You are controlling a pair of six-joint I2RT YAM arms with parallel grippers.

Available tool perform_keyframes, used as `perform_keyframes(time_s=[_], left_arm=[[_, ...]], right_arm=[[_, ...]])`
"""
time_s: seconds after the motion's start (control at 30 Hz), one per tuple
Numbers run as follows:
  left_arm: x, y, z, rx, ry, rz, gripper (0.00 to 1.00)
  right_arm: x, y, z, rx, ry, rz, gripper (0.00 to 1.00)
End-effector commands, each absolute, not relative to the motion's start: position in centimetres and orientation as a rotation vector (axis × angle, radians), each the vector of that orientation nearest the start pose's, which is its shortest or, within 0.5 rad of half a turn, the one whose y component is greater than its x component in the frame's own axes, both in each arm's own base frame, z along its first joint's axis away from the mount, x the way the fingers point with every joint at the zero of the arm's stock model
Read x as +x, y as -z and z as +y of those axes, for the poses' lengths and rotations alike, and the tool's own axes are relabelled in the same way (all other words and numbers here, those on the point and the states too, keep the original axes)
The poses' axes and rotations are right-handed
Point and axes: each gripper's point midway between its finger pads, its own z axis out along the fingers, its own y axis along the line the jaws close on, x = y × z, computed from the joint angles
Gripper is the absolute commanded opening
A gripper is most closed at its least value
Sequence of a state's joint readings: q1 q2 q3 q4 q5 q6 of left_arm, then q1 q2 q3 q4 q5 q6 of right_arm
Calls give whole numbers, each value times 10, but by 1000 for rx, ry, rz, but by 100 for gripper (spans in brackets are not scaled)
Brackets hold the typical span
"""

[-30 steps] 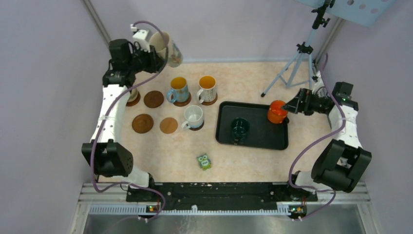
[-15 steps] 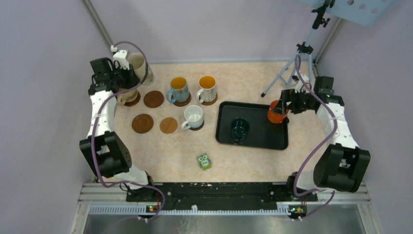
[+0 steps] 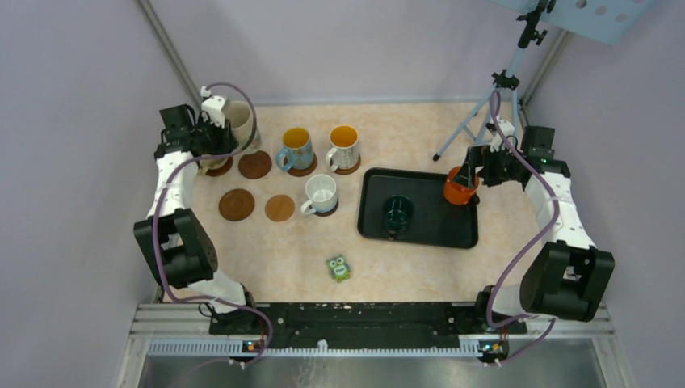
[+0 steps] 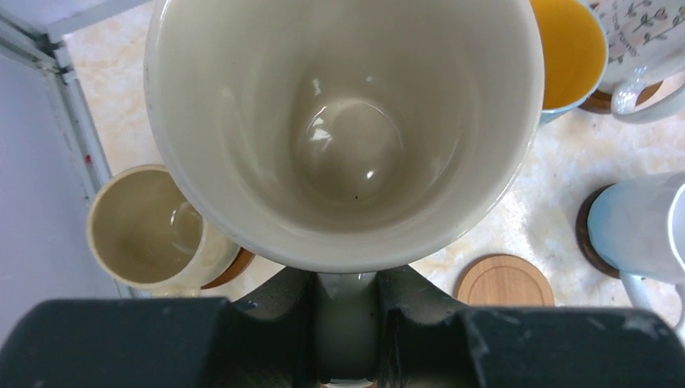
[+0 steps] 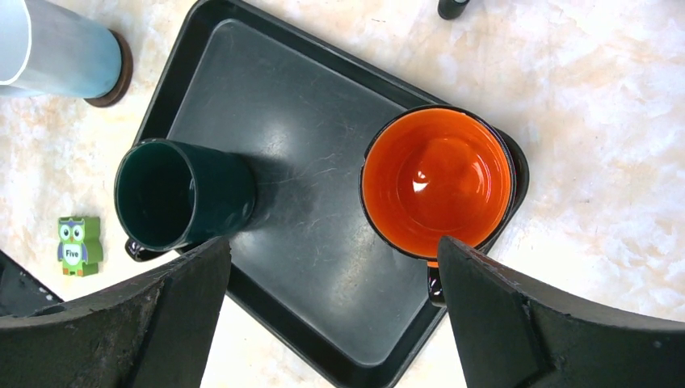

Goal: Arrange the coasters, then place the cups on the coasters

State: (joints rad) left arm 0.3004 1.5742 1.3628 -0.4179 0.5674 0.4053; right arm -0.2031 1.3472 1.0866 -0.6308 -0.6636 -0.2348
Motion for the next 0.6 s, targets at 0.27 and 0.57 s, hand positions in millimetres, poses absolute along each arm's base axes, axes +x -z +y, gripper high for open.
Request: perform_keyframes(time_s=[0.27,0.57], left_arm=[[471,-209,50,614,232,1948,0],[476,-187,62,618,232,2007,0]], right_arm=[[333,-182,39,-349,-604,2226,98],[334,-180,39,-344,-614,2233,98]])
